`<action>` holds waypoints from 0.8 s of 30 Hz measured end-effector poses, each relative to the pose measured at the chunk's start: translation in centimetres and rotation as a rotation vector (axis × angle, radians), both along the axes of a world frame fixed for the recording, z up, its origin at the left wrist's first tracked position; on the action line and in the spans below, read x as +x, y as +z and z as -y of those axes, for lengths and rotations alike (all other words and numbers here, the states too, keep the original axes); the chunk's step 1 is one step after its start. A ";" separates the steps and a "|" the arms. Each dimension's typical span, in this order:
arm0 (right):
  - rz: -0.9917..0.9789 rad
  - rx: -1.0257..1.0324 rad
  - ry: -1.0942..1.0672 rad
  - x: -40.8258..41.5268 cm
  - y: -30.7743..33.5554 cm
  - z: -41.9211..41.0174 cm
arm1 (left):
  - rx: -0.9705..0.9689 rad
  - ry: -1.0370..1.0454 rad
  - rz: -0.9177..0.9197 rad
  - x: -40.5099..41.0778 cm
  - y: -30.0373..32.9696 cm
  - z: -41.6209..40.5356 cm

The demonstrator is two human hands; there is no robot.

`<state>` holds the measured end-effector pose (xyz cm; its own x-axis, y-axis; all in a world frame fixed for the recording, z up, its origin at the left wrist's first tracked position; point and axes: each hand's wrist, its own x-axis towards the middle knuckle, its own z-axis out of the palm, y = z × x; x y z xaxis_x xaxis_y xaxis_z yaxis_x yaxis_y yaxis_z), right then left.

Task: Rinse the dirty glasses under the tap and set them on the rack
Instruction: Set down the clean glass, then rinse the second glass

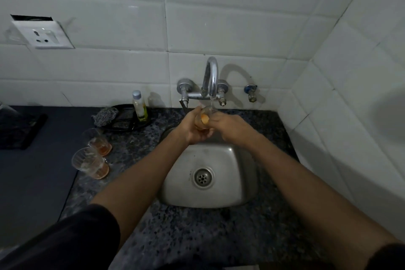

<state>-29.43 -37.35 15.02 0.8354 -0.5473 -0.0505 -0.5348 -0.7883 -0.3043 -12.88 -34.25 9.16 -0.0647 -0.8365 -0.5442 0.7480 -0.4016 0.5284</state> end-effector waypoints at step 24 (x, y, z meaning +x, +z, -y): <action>0.007 -0.011 -0.049 2.1 -0.2 2.1 | -0.030 0.038 0.155 0.5 1.2 3.1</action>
<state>-27.29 -39.47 14.79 0.8078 -0.5881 -0.0385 -0.5709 -0.7645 -0.2994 -12.34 -37.36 10.38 0.0500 -0.8526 -0.5202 0.6706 -0.3573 0.6501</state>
